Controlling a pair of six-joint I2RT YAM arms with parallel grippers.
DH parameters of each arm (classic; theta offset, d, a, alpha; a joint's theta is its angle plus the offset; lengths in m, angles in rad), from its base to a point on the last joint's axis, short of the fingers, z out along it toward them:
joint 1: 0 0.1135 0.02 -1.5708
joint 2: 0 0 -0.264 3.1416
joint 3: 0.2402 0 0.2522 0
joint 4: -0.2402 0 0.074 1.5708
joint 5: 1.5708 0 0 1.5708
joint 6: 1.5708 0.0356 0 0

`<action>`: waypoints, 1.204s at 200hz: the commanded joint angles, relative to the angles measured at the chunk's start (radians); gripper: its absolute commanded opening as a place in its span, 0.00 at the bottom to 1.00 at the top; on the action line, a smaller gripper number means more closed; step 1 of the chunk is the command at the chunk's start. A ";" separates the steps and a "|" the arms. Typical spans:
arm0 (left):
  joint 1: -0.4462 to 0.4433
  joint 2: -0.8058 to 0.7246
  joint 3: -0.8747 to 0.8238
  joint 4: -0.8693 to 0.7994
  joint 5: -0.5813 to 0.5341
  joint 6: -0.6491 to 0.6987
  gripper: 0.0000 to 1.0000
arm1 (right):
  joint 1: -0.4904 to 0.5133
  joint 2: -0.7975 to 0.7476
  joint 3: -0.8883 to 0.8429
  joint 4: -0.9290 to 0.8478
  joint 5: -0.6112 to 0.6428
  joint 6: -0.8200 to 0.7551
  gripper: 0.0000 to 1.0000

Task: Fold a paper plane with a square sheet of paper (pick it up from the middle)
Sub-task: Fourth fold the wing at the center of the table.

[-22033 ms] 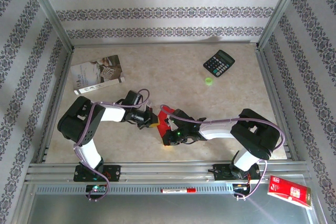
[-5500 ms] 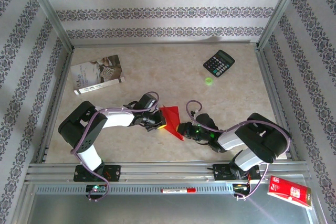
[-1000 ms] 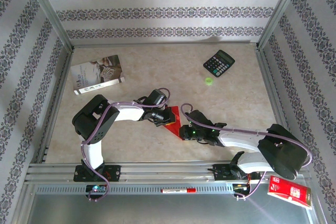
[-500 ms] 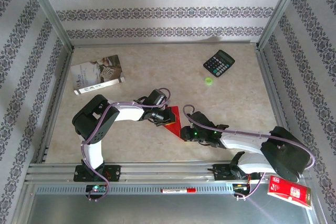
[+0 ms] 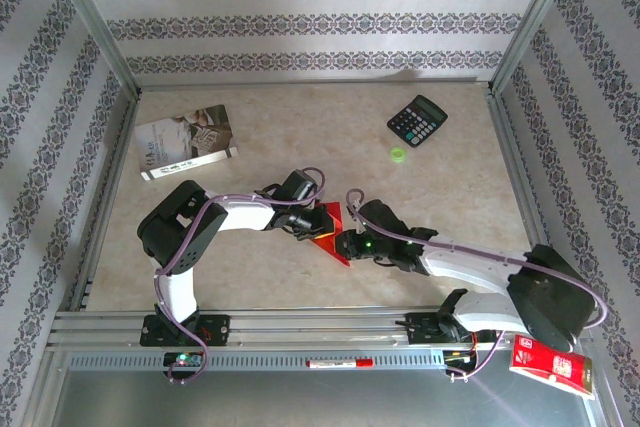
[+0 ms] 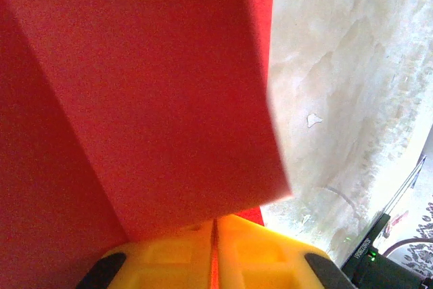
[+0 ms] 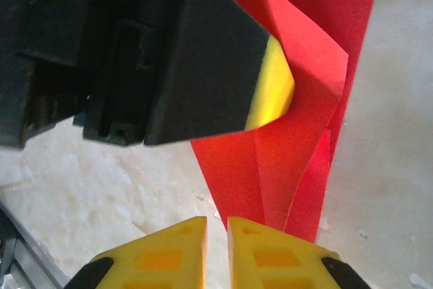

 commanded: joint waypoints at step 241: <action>-0.001 0.016 -0.006 -0.061 -0.040 0.025 0.10 | -0.064 0.182 -0.006 -0.039 -0.113 -0.076 0.08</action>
